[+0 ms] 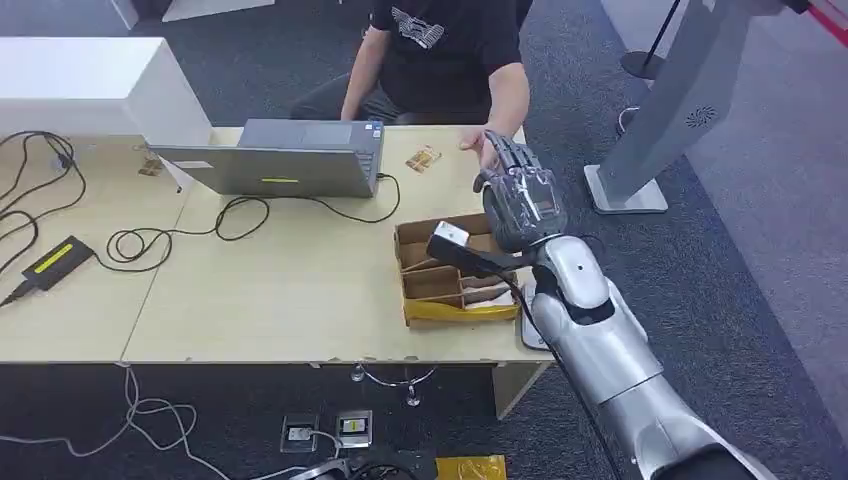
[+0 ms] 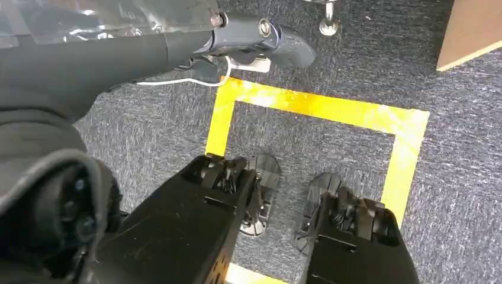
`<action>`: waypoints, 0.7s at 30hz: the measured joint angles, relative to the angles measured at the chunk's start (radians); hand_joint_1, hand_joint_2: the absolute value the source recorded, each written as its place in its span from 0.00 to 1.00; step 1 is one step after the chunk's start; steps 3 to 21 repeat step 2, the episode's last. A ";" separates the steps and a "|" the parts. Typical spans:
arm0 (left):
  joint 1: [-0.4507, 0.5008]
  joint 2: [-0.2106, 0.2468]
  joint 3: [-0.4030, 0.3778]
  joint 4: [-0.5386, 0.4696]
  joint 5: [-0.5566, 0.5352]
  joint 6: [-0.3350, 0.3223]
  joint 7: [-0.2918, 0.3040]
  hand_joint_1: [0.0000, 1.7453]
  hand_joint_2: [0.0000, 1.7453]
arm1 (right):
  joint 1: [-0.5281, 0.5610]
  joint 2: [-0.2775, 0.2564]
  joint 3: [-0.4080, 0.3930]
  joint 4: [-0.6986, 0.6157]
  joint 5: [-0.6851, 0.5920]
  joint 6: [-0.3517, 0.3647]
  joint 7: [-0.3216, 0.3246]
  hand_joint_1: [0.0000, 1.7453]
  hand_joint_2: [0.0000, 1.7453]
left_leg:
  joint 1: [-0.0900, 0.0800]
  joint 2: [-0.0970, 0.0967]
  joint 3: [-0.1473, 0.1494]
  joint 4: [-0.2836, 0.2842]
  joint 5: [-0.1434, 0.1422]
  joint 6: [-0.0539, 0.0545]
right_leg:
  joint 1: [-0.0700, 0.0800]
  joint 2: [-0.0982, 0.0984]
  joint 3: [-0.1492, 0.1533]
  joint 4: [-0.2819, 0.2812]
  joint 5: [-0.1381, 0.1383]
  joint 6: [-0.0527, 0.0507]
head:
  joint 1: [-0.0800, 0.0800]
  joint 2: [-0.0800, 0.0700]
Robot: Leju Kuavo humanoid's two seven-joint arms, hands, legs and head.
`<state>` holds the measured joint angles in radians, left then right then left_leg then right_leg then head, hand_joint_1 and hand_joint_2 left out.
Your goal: Pass the card to the sensor for recognition and then transmit it.
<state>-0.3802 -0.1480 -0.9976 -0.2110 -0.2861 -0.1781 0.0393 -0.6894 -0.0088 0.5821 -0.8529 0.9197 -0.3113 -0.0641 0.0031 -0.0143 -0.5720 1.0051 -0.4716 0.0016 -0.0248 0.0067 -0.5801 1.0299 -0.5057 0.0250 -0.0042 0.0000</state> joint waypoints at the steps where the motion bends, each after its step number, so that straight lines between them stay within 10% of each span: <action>1: 0.000 -0.003 0.000 0.000 0.000 0.000 0.005 0.00 0.00 | -0.001 0.000 0.000 0.008 0.002 -0.002 -0.001 1.00 1.00 | 0.000 0.000 0.000 0.000 0.000 0.000 | 0.000 0.000 0.000 0.000 0.000 0.000 | 0.000 0.000; 2: 0.000 -0.005 0.000 0.000 0.000 0.000 0.007 0.00 0.00 | -0.002 0.000 0.000 0.016 0.003 -0.003 -0.002 0.69 1.00 | 0.000 0.000 0.000 0.000 0.000 0.000 | 0.000 0.000 0.000 0.000 0.000 0.000 | 0.000 0.000; 21: 0.000 -0.005 0.000 0.000 0.000 0.000 0.007 0.00 0.00 | -0.002 0.000 0.000 0.016 0.003 -0.003 -0.002 0.69 1.00 | 0.000 0.000 0.000 0.000 0.000 0.000 | 0.000 0.000 0.000 0.000 0.000 0.000 | 0.000 0.000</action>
